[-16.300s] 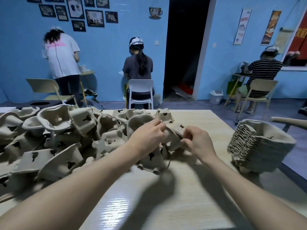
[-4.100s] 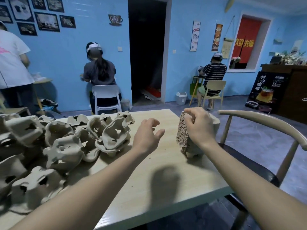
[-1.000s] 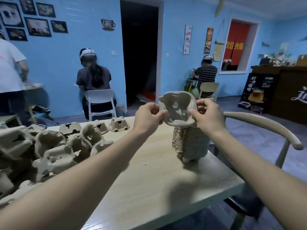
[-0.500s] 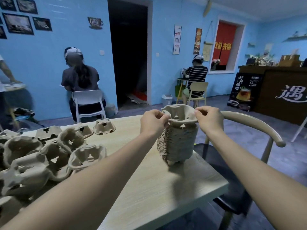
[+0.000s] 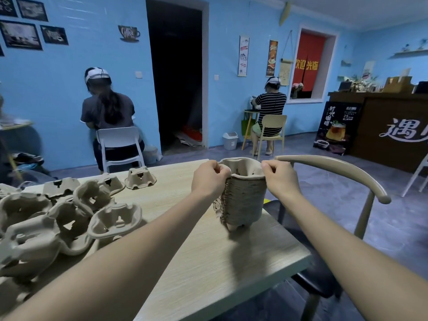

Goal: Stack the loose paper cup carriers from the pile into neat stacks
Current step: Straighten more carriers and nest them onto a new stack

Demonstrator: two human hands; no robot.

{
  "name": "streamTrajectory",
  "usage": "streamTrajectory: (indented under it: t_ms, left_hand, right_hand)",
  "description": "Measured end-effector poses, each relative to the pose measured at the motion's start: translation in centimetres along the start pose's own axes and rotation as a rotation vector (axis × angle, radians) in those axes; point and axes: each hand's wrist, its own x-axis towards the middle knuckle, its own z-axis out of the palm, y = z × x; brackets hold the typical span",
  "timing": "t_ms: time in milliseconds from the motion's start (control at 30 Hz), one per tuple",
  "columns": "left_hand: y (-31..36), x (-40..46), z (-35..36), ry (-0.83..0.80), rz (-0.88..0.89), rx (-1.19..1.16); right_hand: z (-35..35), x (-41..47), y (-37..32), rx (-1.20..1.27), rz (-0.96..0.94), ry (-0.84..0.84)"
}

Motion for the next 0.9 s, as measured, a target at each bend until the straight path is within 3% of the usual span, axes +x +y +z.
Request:
streamTrajectory:
  t_ms: [333, 567, 900]
  left_hand:
    - [-1.1, -1.3, -0.9, 0.062, 0.116, 0.190]
    - [-5.0, -4.6, -4.8, 0.057, 0.176, 0.320]
    - [-12.7, -9.4, -11.7, 0.076, 0.077, 0.469]
  right_hand:
    - [0.5, -0.4, 0.2, -0.070, -0.051, -0.009]
    - [2.3, -3.6, -2.7, -0.091, -0.274, 0.076]
    - [9.9, -9.8, -6.2, -0.032, -0.400, -0.104]
